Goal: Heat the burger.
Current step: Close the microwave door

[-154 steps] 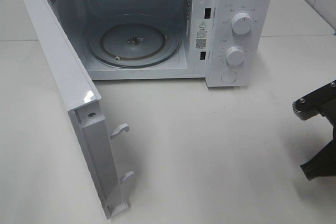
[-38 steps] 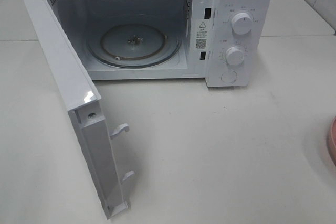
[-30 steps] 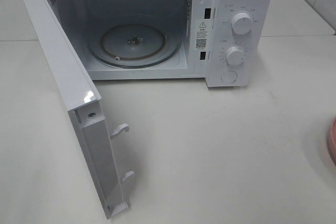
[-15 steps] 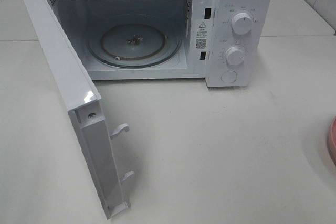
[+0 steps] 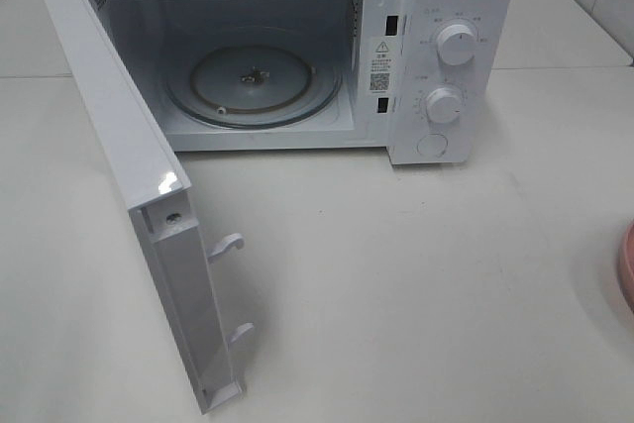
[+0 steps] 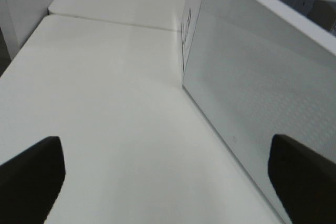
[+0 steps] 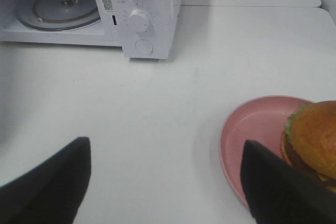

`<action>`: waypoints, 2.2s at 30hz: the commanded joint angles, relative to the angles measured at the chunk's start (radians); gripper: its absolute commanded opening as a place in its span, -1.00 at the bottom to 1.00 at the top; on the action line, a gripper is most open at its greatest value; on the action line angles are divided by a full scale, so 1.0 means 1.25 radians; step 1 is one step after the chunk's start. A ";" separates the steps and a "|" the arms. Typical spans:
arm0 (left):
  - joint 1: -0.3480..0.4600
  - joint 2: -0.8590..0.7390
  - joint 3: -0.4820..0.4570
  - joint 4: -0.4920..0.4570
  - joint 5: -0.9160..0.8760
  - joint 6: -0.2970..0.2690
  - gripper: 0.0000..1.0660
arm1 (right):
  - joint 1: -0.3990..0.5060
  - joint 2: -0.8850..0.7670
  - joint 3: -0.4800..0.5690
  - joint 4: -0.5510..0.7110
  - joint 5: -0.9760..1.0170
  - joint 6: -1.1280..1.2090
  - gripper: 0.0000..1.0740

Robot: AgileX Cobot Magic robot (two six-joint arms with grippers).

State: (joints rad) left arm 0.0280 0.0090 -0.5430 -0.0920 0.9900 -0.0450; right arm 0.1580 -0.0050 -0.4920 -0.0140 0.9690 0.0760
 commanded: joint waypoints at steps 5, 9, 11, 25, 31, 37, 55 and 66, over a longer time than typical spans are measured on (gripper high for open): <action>0.001 0.102 -0.010 -0.006 -0.142 -0.004 0.13 | -0.005 -0.020 0.002 0.001 -0.006 -0.006 0.41; 0.001 0.162 -0.010 -0.006 -0.190 -0.004 -0.41 | -0.005 -0.020 0.002 0.001 -0.006 -0.006 0.41; 0.001 0.230 -0.006 -0.006 -0.251 -0.004 -0.97 | -0.005 -0.020 0.002 0.001 -0.006 -0.006 0.41; 0.001 0.510 0.246 0.039 -1.074 -0.002 -1.00 | -0.005 -0.020 0.002 0.001 -0.006 -0.006 0.41; 0.001 0.662 0.270 0.085 -1.206 -0.014 -1.00 | -0.005 -0.020 0.002 0.001 -0.006 -0.006 0.41; 0.001 0.848 0.270 0.212 -1.373 -0.097 -1.00 | -0.005 -0.020 0.002 0.001 -0.006 -0.006 0.41; -0.042 1.214 0.102 0.606 -1.513 -0.322 -1.00 | -0.005 -0.020 0.002 0.001 -0.006 -0.006 0.41; -0.141 1.310 0.013 0.564 -1.494 -0.317 -1.00 | -0.005 -0.020 0.002 0.001 -0.006 -0.006 0.41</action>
State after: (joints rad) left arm -0.1230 1.6320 -0.5040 0.6380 -0.8640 -0.4410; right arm 0.1580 -0.0050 -0.4920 -0.0140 0.9690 0.0760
